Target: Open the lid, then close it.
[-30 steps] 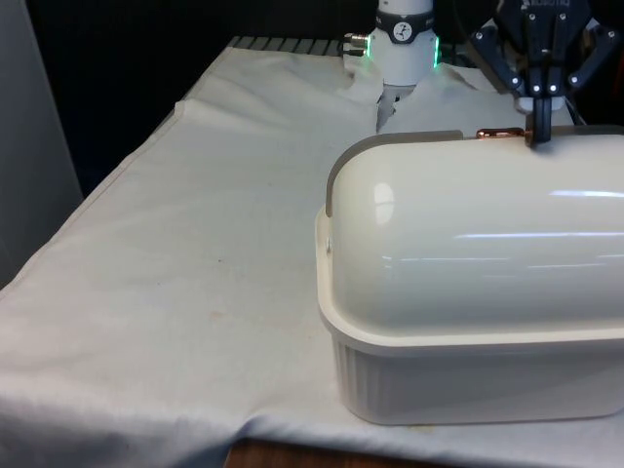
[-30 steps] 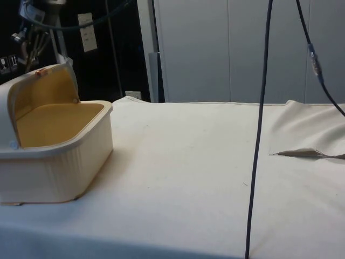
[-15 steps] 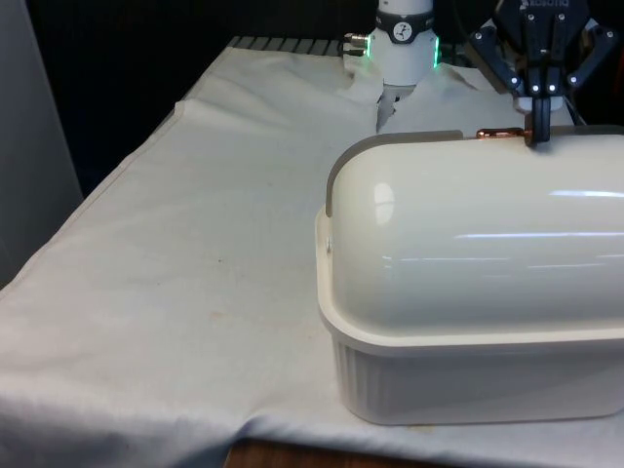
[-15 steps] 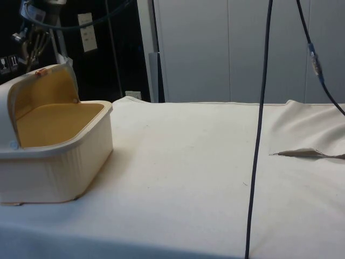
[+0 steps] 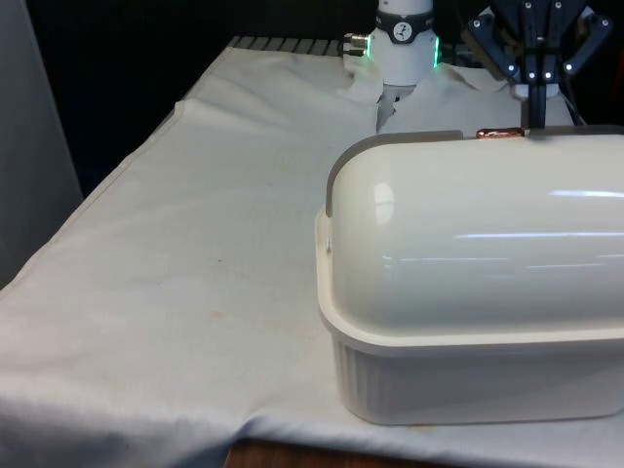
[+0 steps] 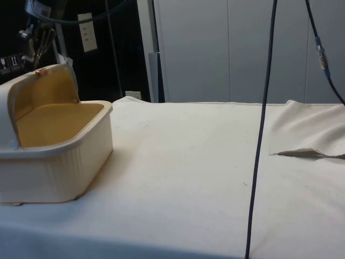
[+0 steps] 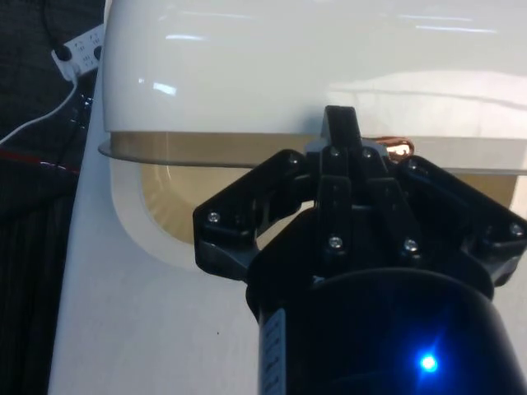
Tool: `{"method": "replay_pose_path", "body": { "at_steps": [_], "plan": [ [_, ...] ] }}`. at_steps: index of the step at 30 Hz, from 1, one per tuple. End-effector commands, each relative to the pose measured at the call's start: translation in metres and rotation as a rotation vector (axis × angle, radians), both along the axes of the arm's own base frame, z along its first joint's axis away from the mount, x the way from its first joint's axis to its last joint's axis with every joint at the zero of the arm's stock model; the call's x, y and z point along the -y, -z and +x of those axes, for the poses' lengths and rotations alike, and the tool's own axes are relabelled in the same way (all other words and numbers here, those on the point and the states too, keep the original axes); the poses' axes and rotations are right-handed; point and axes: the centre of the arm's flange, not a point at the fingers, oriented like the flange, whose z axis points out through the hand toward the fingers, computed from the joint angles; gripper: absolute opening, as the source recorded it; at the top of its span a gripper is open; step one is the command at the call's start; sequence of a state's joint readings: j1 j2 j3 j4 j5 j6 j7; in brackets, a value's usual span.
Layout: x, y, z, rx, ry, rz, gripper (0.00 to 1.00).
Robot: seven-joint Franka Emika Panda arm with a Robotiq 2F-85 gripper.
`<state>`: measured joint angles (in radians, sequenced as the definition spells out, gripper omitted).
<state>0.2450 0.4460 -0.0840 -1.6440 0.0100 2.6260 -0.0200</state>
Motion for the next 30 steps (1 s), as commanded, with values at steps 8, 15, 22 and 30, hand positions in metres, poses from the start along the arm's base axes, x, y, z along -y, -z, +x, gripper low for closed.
{"method": "replay_pose_path", "body": {
  "at_steps": [8, 15, 22, 30],
  "plan": [
    [0.000, 0.000, 0.000, -0.002, 0.000, -0.004, 0.00],
    [0.002, -0.002, 0.003, 0.000, 0.006, -0.010, 0.00],
    [0.002, -0.001, 0.011, 0.003, 0.010, -0.011, 0.00],
    [0.003, -0.001, 0.015, 0.007, 0.010, -0.007, 0.00]
  ]
}}
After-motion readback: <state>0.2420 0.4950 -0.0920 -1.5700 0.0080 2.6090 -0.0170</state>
